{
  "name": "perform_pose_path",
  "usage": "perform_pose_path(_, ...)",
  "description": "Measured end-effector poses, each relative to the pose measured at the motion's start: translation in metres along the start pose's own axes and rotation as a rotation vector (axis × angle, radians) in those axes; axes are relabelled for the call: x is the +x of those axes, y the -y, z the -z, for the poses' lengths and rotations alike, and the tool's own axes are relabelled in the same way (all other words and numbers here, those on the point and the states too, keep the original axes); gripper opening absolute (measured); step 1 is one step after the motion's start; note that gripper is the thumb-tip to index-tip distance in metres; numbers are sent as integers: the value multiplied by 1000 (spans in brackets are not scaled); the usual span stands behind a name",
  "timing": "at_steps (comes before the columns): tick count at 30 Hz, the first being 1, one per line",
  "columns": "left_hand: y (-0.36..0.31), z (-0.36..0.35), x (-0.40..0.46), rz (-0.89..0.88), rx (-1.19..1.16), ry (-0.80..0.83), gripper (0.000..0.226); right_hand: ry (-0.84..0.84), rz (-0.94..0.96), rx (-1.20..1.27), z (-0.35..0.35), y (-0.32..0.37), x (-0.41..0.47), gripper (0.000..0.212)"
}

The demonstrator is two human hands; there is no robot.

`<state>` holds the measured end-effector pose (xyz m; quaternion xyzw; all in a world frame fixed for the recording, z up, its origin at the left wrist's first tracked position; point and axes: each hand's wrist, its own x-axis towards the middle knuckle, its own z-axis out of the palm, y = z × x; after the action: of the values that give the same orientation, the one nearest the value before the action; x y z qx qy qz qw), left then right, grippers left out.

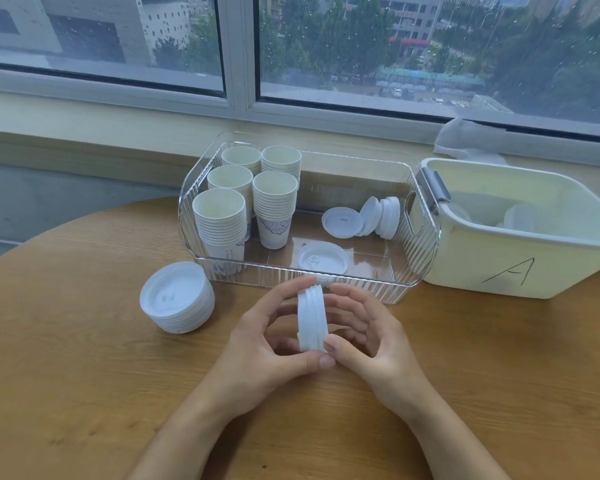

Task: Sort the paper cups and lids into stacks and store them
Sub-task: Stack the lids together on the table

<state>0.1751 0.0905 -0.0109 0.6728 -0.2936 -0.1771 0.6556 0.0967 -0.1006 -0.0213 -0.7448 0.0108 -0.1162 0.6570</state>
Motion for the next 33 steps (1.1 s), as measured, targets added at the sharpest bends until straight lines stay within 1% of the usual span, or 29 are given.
perform_pose_path(5,-1,-1,-1,1,3,8,88,55,-5,36,4,2,1,70)
perform_pose_path(10,-2,-1,-2,7,26,9,90,71,-24,47,5,1,2,74)
perform_pose_path(13,-3,0,-2,18,23,16,91,62,-29,36,4,2,2,71)
perform_pose_path(16,-4,1,-2,-1,44,20,86,78,-14,-2,4,3,2,66)
perform_pose_path(18,-4,0,-2,-2,42,0,84,34,23,-43,3,7,3,60)
perform_pose_path(21,-3,1,1,20,-15,-89,85,-158,120,-92,3,22,12,41)
perform_pose_path(22,-2,2,2,26,-34,-115,85,-210,145,-130,4,30,18,35)
perform_pose_path(24,0,6,5,28,-55,-148,86,-253,169,-288,9,45,35,26)
perform_pose_path(27,0,10,7,30,-54,-170,87,-227,113,-639,19,60,70,25)
perform_pose_path(28,0,11,7,31,-57,-173,87,-207,65,-764,22,63,83,27)
perform_pose_path(30,0,11,8,37,-68,-178,86,-136,-105,-946,26,63,108,37)
perform_pose_path(32,0,12,8,39,-81,-181,86,-20,-303,-1033,28,58,127,49)
perform_pose_path(33,0,13,8,37,-87,-181,85,34,-369,-1061,27,54,134,52)
